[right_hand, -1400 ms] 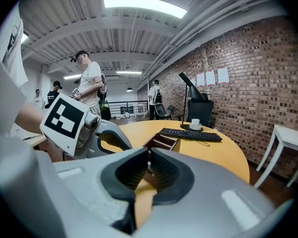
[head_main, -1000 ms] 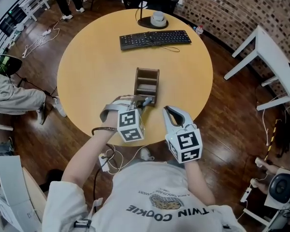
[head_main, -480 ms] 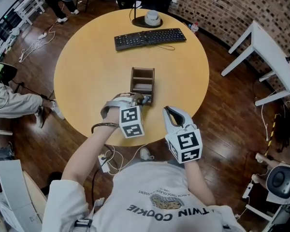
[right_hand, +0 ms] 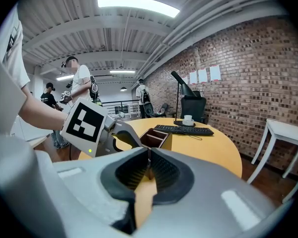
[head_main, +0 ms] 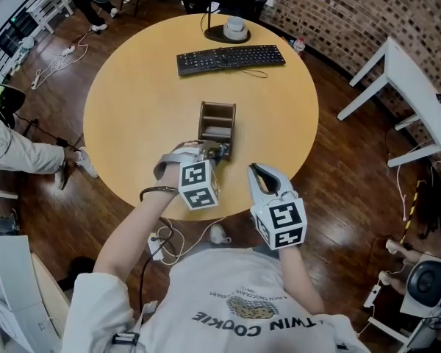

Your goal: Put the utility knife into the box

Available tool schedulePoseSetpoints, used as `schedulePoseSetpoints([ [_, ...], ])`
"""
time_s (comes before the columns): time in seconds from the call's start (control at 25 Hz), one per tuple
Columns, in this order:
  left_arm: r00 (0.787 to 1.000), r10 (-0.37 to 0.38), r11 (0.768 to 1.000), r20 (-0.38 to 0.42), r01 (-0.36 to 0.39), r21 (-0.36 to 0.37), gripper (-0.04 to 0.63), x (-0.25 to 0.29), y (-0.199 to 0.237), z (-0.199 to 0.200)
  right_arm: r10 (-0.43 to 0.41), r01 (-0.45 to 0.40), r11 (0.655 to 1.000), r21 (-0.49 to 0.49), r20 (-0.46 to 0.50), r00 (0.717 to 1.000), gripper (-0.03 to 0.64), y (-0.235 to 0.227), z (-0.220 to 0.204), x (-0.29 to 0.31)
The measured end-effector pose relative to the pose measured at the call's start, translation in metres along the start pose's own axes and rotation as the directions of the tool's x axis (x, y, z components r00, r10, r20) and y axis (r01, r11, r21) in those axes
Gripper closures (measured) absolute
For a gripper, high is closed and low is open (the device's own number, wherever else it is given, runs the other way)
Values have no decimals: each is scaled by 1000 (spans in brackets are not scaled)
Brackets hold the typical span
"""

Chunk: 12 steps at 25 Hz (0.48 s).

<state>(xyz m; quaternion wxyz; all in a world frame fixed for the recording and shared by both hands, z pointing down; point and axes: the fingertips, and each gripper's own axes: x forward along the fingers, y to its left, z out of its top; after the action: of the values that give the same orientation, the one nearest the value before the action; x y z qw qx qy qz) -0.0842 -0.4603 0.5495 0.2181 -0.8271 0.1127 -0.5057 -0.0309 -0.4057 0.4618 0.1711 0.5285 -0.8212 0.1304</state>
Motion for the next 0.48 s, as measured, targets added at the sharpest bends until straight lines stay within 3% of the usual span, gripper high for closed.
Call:
schedulePoseSetpoints([
  [0.48,996,88,992,5,-87,-92,489,-29,-14,28,72,-72,997,-8,21,997,601,-1,-8,-32],
])
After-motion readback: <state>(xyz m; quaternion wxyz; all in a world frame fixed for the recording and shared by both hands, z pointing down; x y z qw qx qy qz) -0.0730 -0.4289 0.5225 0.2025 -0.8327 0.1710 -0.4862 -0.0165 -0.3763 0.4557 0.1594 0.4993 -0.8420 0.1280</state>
